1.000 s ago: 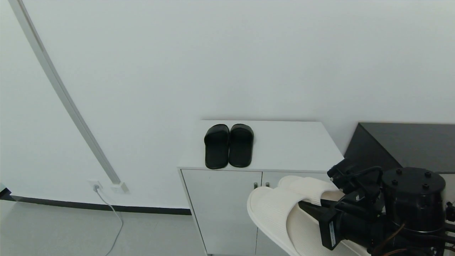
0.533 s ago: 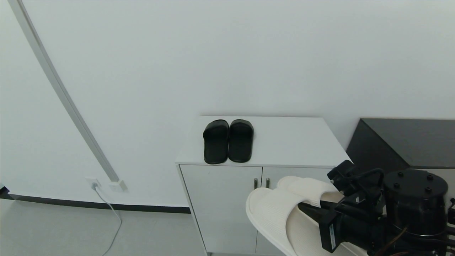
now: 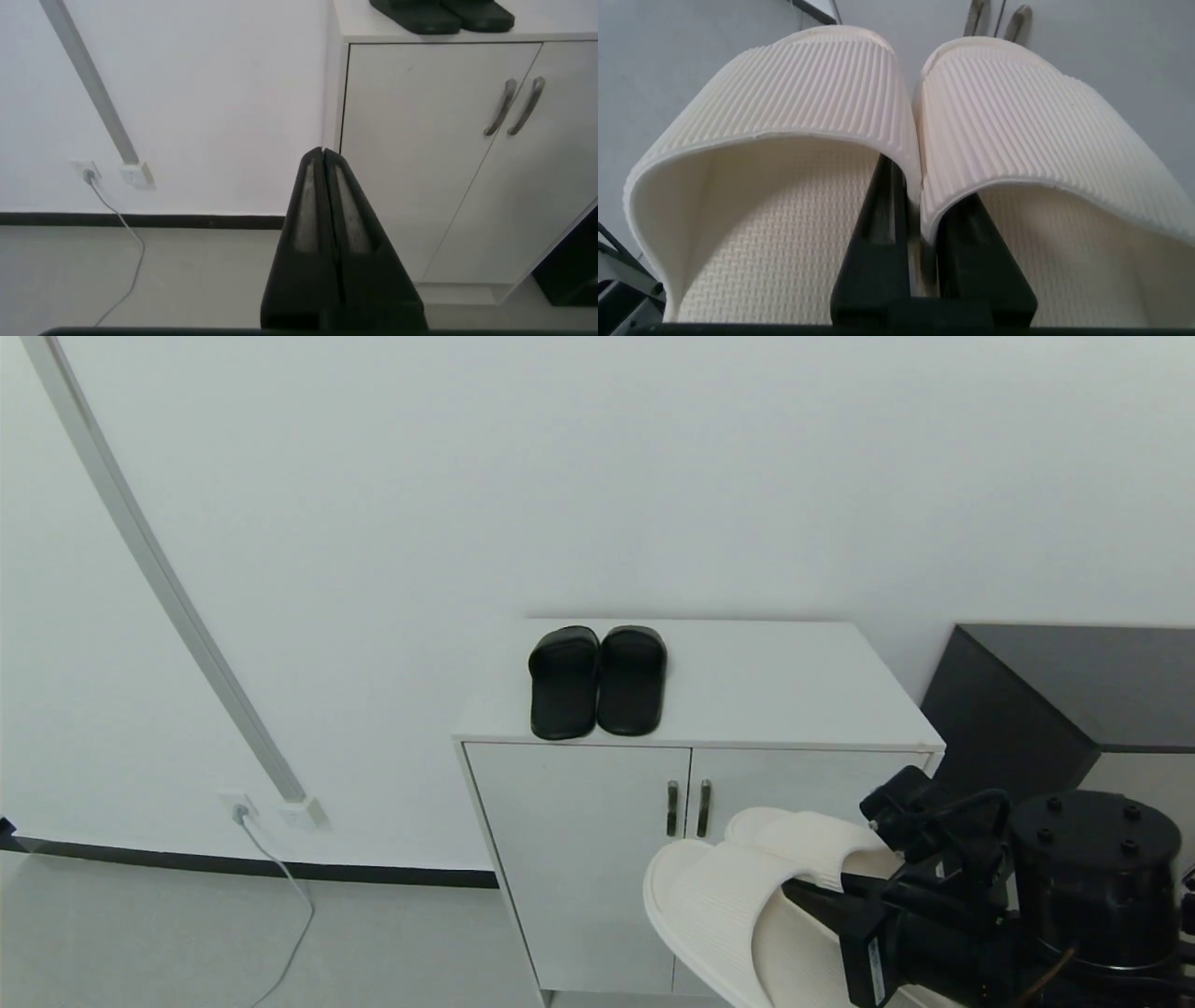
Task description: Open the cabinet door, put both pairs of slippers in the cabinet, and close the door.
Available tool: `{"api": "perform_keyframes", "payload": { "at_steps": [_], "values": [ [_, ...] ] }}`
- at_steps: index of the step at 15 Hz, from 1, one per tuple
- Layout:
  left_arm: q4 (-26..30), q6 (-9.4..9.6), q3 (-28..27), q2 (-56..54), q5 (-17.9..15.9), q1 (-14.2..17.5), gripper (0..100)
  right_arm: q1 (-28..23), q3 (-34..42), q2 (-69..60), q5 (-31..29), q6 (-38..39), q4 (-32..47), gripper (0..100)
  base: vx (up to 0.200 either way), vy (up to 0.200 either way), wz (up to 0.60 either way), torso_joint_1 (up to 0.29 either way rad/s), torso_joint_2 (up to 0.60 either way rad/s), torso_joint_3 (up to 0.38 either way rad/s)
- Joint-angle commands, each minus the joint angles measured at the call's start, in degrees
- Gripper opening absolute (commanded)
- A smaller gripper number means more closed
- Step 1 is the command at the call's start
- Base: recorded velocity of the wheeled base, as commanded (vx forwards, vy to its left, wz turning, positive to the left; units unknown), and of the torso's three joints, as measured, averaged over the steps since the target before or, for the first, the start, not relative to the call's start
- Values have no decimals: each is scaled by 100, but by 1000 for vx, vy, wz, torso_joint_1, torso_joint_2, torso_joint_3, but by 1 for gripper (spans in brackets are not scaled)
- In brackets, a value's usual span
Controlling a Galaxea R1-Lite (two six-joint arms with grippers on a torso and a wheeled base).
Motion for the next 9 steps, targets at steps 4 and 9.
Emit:
{"api": "perform_keyframes", "payload": {
  "at_steps": [4,9],
  "values": [
    [-7,-29,1,7,2,1,0,173,31,126,-9,19,0,0,0,0,0,-203,460,261],
    [2,-38,1,7,2,1,0,155,67,187,-35,19,-132,0,0,0,0,-224,549,314]
  ]
}}
